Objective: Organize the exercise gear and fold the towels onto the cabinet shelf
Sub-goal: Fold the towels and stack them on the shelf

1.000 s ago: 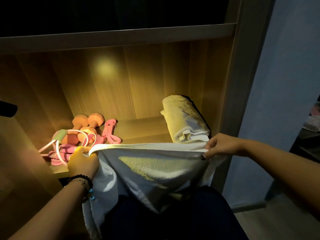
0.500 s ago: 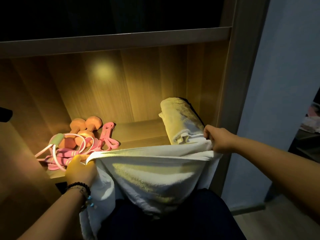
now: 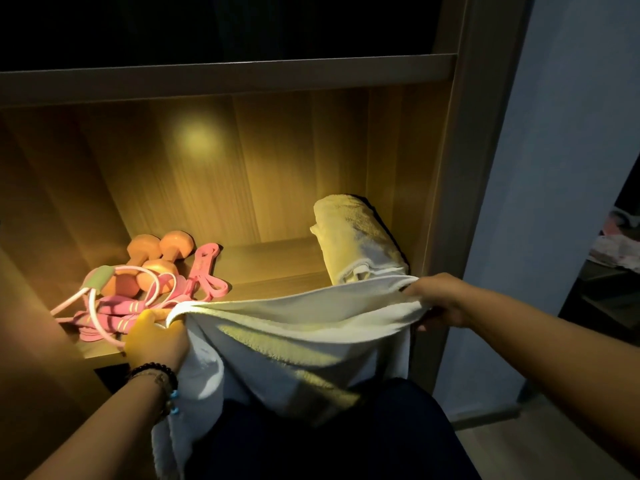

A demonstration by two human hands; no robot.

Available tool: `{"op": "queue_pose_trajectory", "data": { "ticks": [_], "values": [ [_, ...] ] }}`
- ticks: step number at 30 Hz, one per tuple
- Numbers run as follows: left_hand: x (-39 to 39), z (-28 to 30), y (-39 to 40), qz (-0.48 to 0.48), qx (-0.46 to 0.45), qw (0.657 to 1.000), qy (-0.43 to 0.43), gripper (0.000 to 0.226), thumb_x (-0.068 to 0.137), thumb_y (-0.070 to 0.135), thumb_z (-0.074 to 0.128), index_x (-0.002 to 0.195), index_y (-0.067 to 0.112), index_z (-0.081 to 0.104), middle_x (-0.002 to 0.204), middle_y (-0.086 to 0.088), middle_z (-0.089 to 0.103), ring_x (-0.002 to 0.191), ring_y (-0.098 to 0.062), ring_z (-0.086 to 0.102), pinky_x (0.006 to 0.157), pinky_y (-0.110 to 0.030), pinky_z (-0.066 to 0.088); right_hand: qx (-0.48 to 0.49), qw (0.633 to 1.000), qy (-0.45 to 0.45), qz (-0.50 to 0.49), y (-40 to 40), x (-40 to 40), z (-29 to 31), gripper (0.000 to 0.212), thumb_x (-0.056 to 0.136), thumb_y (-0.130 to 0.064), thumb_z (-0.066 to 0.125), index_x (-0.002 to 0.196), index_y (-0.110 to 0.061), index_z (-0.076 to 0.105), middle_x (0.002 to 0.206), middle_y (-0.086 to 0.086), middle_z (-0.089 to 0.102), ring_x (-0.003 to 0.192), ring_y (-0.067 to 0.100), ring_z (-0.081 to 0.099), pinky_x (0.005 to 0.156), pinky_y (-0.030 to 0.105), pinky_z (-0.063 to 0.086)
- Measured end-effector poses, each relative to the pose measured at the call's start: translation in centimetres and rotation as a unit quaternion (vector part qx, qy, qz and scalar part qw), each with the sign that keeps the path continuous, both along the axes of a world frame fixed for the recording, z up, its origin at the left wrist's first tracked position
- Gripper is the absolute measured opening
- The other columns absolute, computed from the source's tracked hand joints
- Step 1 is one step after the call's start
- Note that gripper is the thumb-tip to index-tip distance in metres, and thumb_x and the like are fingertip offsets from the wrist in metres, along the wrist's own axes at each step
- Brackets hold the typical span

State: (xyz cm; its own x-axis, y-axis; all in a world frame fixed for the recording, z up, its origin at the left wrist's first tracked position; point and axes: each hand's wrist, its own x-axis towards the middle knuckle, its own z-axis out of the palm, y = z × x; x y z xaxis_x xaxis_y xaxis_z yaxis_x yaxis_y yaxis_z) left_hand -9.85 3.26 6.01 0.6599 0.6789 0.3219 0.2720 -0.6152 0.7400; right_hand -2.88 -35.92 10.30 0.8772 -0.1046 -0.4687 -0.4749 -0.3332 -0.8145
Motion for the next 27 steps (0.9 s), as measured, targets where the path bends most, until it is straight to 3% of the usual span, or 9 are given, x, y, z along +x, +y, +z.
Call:
{"op": "queue_pose_trajectory", "data": {
  "ticks": [2, 5, 10, 12, 14, 16, 18, 22, 27],
  "values": [
    [0.2, 0.1, -0.7, -0.001, -0.002, 1.000, -0.005, 0.025, 0.091, 0.013, 0.057, 0.072, -0.003, 0.060, 0.080, -0.029, 0.062, 0.078, -0.044, 0.055, 0.066, -0.039, 0.036, 0.055, 0.998, 0.025, 0.006, 0.8, -0.2, -0.3, 0.018, 0.087, -0.009, 0.064, 0.102, -0.004, 0.057, 0.093, 0.019, 0.056, 0.077, 0.031, 0.061, 0.066, 0.040, 0.056],
    [0.3, 0.3, -0.7, 0.006, -0.013, 1.000, 0.006, 0.023, 0.093, 0.014, 0.056, 0.084, -0.005, 0.066, 0.086, -0.026, 0.064, 0.086, -0.043, 0.058, 0.070, -0.037, 0.037, 0.097, 0.992, 0.066, 0.049, 1.2, -0.5, -0.3, 0.019, 0.083, -0.004, 0.061, 0.101, -0.004, 0.057, 0.097, 0.019, 0.054, 0.083, 0.029, 0.059, 0.068, 0.036, 0.054],
    [-0.2, 0.5, 0.8, 0.039, -0.035, 0.998, 0.030, 0.022, 0.093, 0.007, 0.054, 0.088, -0.010, 0.069, 0.089, -0.030, 0.064, 0.076, -0.037, 0.051, 0.068, -0.036, 0.034, 0.138, 0.974, 0.089, 0.158, 0.7, -1.4, 0.4, 0.027, 0.078, 0.003, 0.057, 0.105, -0.001, 0.057, 0.095, 0.018, 0.059, 0.077, 0.026, 0.060, 0.060, 0.033, 0.053],
    [0.0, 0.3, 0.9, 0.044, -0.045, 0.997, 0.040, 0.022, 0.092, 0.006, 0.054, 0.089, -0.009, 0.068, 0.092, -0.030, 0.065, 0.075, -0.034, 0.048, 0.068, -0.037, 0.035, 0.112, 0.972, 0.083, 0.191, 0.3, -1.4, 0.6, 0.028, 0.078, 0.005, 0.061, 0.105, 0.001, 0.057, 0.101, 0.021, 0.059, 0.079, 0.027, 0.061, 0.058, 0.031, 0.053],
    [0.0, 0.1, 0.9, 0.044, -0.047, 0.997, 0.046, 0.021, 0.092, 0.007, 0.054, 0.091, -0.008, 0.068, 0.094, -0.030, 0.065, 0.077, -0.035, 0.049, 0.068, -0.036, 0.035, 0.059, 0.981, 0.051, 0.179, -0.1, -1.4, 0.9, 0.016, 0.078, 0.008, 0.061, 0.093, 0.002, 0.061, 0.093, 0.021, 0.060, 0.074, 0.025, 0.062, 0.056, 0.028, 0.052],
    [0.0, -0.1, 0.8, 0.042, -0.042, 0.997, 0.044, 0.023, 0.093, 0.010, 0.054, 0.094, -0.008, 0.069, 0.097, -0.030, 0.065, 0.085, -0.041, 0.056, 0.070, -0.037, 0.036, -0.052, 0.989, -0.033, 0.132, -0.8, -1.1, 0.9, 0.013, 0.079, 0.009, 0.058, 0.075, -0.003, 0.063, 0.072, 0.015, 0.058, 0.057, 0.019, 0.057, 0.045, 0.022, 0.046],
    [0.0, -0.3, 0.7, 0.032, -0.020, 0.999, 0.034, 0.024, 0.093, 0.013, 0.056, 0.093, -0.006, 0.071, 0.093, -0.030, 0.066, 0.086, -0.044, 0.058, 0.071, -0.039, 0.038, -0.169, 0.973, -0.123, 0.098, -1.8, -0.7, 0.7, 0.021, 0.077, 0.009, 0.055, 0.064, -0.007, 0.060, 0.064, 0.011, 0.054, 0.054, 0.019, 0.052, 0.040, 0.020, 0.043],
    [0.6, -0.5, -0.6, 0.017, 0.010, 1.000, 0.002, 0.030, 0.094, 0.019, 0.057, 0.079, -0.003, 0.072, 0.069, -0.017, 0.058, 0.067, -0.030, 0.047, 0.062, -0.033, 0.033, -0.258, 0.941, -0.194, 0.099, -2.9, -0.3, 0.0, 0.018, 0.076, 0.010, 0.053, 0.068, -0.005, 0.059, 0.075, 0.013, 0.058, 0.066, 0.024, 0.057, 0.048, 0.028, 0.052],
    [1.1, -0.8, -1.0, 0.012, 0.043, 0.999, 0.007, 0.035, 0.092, 0.020, 0.058, 0.059, 0.011, 0.062, 0.052, -0.007, 0.048, 0.055, -0.027, 0.043, 0.048, -0.026, 0.022, -0.296, 0.898, -0.229, 0.234, -3.9, -1.4, -0.4, 0.029, 0.074, 0.013, 0.049, 0.062, -0.013, 0.043, 0.078, 0.007, 0.048, 0.067, 0.015, 0.043, 0.059, 0.021, 0.035]
  ]
}}
